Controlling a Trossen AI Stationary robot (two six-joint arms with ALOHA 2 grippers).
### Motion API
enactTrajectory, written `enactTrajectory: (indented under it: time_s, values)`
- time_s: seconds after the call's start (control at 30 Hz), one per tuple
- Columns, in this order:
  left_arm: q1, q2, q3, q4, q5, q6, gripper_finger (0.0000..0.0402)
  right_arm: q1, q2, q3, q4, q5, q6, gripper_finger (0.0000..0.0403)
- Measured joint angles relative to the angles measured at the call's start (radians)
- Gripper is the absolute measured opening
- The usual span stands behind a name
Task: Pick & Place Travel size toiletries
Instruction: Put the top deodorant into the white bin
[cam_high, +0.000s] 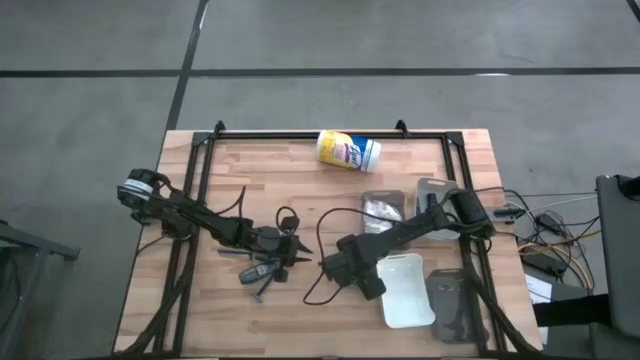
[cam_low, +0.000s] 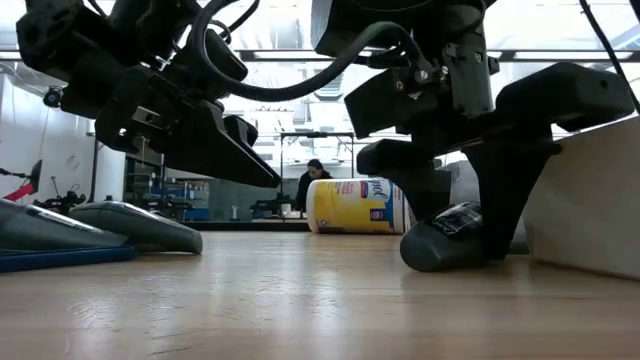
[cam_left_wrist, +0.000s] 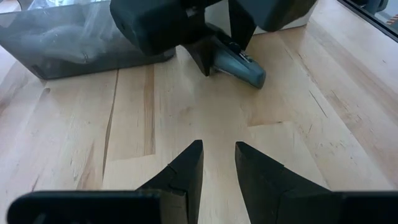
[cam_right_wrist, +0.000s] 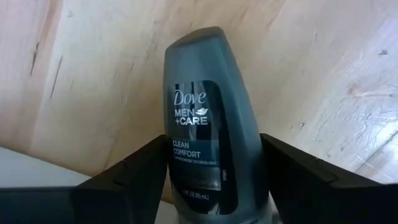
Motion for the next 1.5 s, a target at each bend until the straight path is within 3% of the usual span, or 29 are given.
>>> enactTrajectory:
  time_s: [0.2, 0.4, 0.97, 1.5]
  values:
    - [0.0, 0.0, 0.0, -0.003, 0.0, 0.0, 0.0099, 0.0, -0.015, 0.0, -0.007, 0.0, -0.011, 0.0204]
    - [0.0, 0.0, 0.0, -0.003, 0.0, 0.0, 0.0099, 0.0, -0.073, 0.0, -0.01, -0.001, -0.04, 0.0211]
    - [-0.001, 0.0, 0.0, -0.021, 0.0, -0.009, 0.0099, 0.003, -0.406, -0.017, 0.019, -0.001, 0.118, 0.0209]
    - [-0.001, 0.0, 0.0, -0.026, 0.001, -0.012, 0.0099, 0.071, -0.646, -0.371, 0.158, -0.006, 0.451, 0.021]
